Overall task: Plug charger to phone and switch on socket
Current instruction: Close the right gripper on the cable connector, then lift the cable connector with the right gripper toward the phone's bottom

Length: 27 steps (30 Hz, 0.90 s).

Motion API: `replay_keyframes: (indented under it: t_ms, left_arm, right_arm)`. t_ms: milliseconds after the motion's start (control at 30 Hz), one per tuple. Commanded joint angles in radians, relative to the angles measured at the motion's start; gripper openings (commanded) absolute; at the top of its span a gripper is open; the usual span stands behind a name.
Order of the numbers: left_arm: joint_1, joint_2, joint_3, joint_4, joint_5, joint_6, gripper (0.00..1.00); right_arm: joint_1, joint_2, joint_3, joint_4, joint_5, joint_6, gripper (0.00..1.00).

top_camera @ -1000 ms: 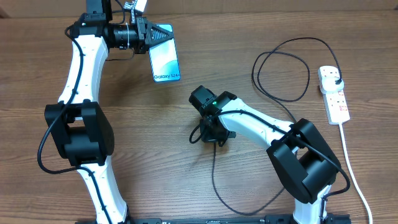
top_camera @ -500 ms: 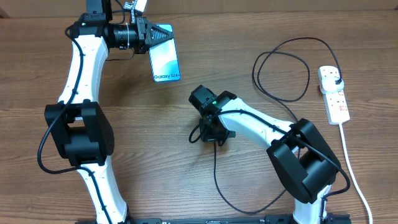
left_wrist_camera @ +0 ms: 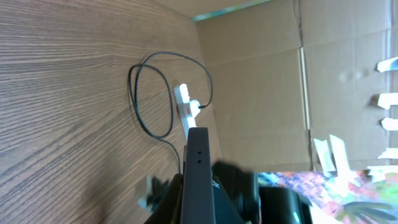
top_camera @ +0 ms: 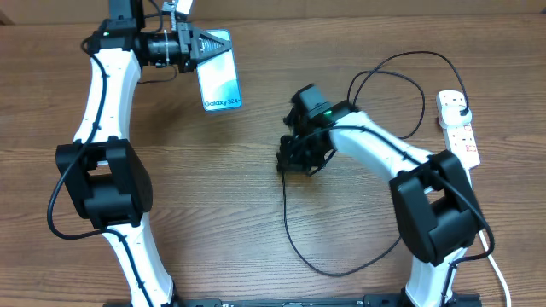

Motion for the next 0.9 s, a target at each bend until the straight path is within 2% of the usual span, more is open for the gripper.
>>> replay_keyframes:
  t_ms: [0, 200, 367, 567, 867]
  left_arm:
    - [0.021, -0.004, 0.003, 0.005, 0.100, -0.009, 0.05]
    - [0.022, -0.004, 0.003, 0.074, 0.186, -0.036, 0.04]
    - [0.021, -0.005, 0.003, 0.204, 0.188, -0.209, 0.04]
    - [0.021, -0.005, 0.003, 0.439, 0.179, -0.420, 0.04]
    - [0.007, -0.005, 0.003, 0.850, 0.077, -0.797, 0.05]
  right_arm:
    - [-0.061, 0.008, 0.027, 0.042, -0.334, -0.140, 0.04]
    - [-0.111, 0.008, 0.027, 0.220, -0.605, -0.151, 0.04]
    - [-0.112, 0.008, 0.027, 0.440, -0.778, -0.068, 0.04]
    - [-0.112, 0.008, 0.027, 0.661, -0.826, 0.101, 0.04]
    - [-0.112, 0.008, 0.027, 0.943, -0.826, 0.340, 0.04]
